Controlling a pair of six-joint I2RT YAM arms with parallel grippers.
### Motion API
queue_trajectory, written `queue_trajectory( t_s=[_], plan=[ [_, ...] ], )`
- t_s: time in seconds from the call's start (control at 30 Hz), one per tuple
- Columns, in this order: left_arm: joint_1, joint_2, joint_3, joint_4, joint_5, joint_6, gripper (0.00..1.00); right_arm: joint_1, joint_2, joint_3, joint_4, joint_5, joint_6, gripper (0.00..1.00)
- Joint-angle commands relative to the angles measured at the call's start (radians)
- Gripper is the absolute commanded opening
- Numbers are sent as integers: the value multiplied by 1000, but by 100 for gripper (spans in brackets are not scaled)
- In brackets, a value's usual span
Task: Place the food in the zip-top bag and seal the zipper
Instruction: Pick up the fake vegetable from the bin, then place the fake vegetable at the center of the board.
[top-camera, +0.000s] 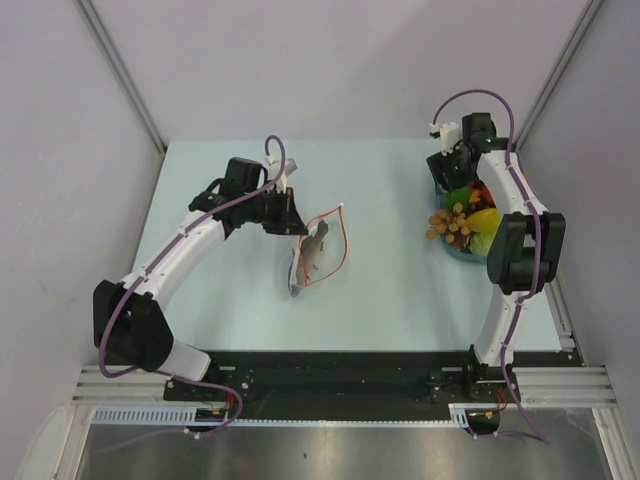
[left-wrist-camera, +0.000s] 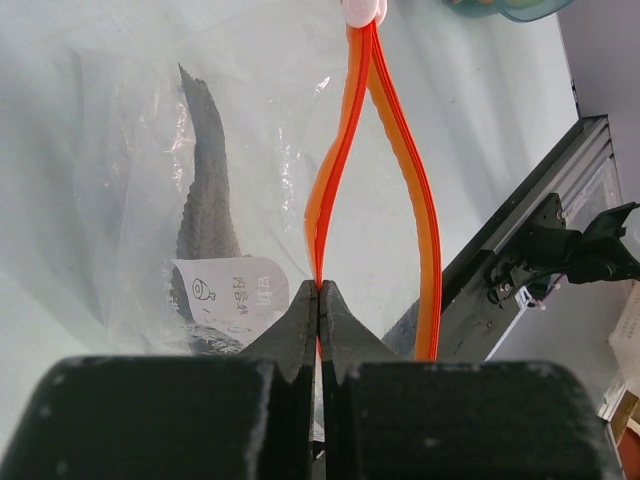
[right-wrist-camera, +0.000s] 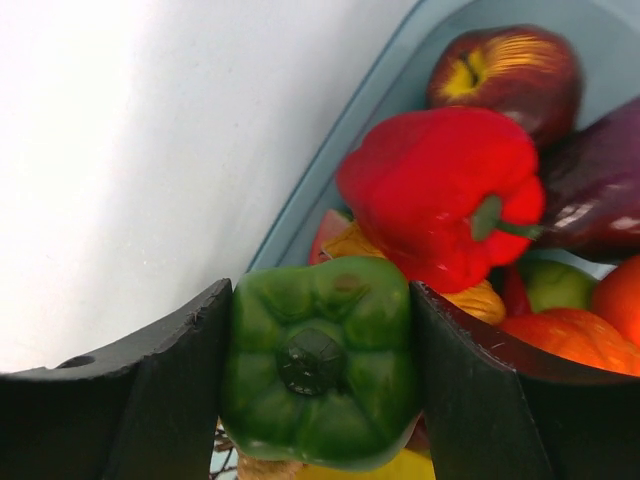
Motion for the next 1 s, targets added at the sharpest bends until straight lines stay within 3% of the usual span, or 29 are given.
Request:
queue_trajectory(
  t_s=[0.0,0.17,0.33,0.4,0.5,0.53,0.63,0.83,0.97],
  plan=[
    [10,-1,42,44,43,-14,0,-39,-104,92,32,-24,48,45],
    [14,4,39,56,69,-25,0,-40,-125,161,19,-78,103,43],
    [33,10,37,81,114,-75,0,-34,-200,238,12,-323,273,43],
    [43,14,39,87,140,-101,0,-22,-242,216,47,-496,371,43],
    [59,17,36,99,172,-138,0,51,-383,13,289,-619,595,46],
    [60,21,36,107,186,-144,0,77,-418,-47,434,-625,641,46],
    [69,24,37,118,212,-163,0,217,-529,-212,597,-624,729,48],
    [85,36,40,136,242,-198,0,449,-540,-328,615,-589,699,49],
    [96,33,34,159,261,-224,0,527,-506,-381,607,-564,672,48]
  ],
)
